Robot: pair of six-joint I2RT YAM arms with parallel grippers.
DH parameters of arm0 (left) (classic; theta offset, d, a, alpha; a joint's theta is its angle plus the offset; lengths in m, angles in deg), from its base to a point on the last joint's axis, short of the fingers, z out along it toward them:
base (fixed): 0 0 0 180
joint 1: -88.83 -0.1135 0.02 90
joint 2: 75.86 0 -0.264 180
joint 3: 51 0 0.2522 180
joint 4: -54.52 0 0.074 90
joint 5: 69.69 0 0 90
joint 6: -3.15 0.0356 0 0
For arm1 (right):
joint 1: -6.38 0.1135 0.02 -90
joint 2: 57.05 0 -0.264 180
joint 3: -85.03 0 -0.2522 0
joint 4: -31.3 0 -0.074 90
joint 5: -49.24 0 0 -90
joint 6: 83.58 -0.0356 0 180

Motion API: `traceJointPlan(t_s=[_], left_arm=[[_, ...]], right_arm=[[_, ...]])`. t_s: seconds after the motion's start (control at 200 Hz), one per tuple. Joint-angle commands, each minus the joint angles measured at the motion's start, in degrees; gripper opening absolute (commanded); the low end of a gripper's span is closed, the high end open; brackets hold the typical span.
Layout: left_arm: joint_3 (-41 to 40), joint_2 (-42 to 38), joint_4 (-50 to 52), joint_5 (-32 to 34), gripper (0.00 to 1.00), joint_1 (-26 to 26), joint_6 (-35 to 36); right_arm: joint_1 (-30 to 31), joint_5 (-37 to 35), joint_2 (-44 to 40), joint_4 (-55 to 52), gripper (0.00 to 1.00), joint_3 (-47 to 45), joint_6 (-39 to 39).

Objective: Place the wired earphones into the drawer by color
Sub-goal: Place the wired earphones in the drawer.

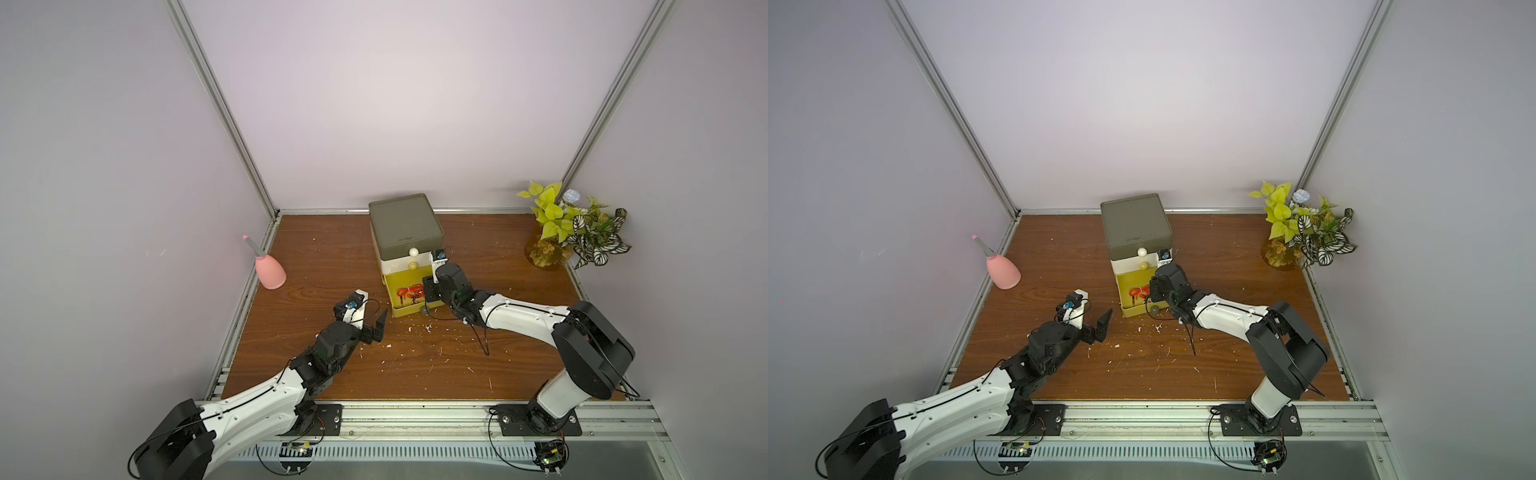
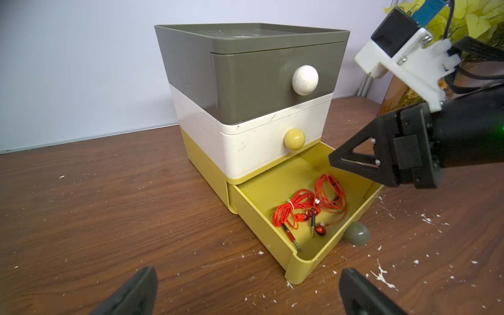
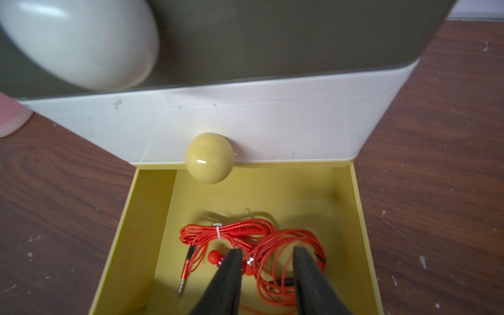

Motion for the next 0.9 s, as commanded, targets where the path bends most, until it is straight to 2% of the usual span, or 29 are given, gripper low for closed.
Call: traceJointPlan(t_s=[0.0,0.19,0.45,0.495,0.646,0.836,0.896], left_arm=[[-0.26,-0.31,-0.75,-0.58,0.99,-0.48,0.79],[0.65,0.81,0.61,-2.02,0.99,-0.53,1.07],[3.32,1.54,3.70,0.58,0.99,-0.48,-0.77],[3.87,1.80,4.23,1.09,0.99,-0.49,-0.72],[4.06,2.09,4.07,4.16,0.99,-0.50,-0.73],[0.50,-0.62,0.60,5.47,0.99,-0.48,-1.34],[0.15,-1.52,0.56,5.78,0.99,-0.48,-1.08]], right_arm=[[-0.18,-0.04,-4.52,0.33,0.44,-1.62,-0.17],[-0.22,3.35,-9.78,0.50,0.52,-6.54,-1.25],[-0.22,11.06,-14.96,2.25,0.62,-13.54,-5.07],[-0.22,12.12,-15.52,2.93,0.64,-14.73,-6.09],[-0.22,15.71,-16.53,5.69,0.84,-18.10,-9.22],[-0.17,17.49,-16.42,9.53,0.87,-20.80,-12.02],[-0.19,18.21,-15.66,11.08,0.91,-21.12,-12.55]])
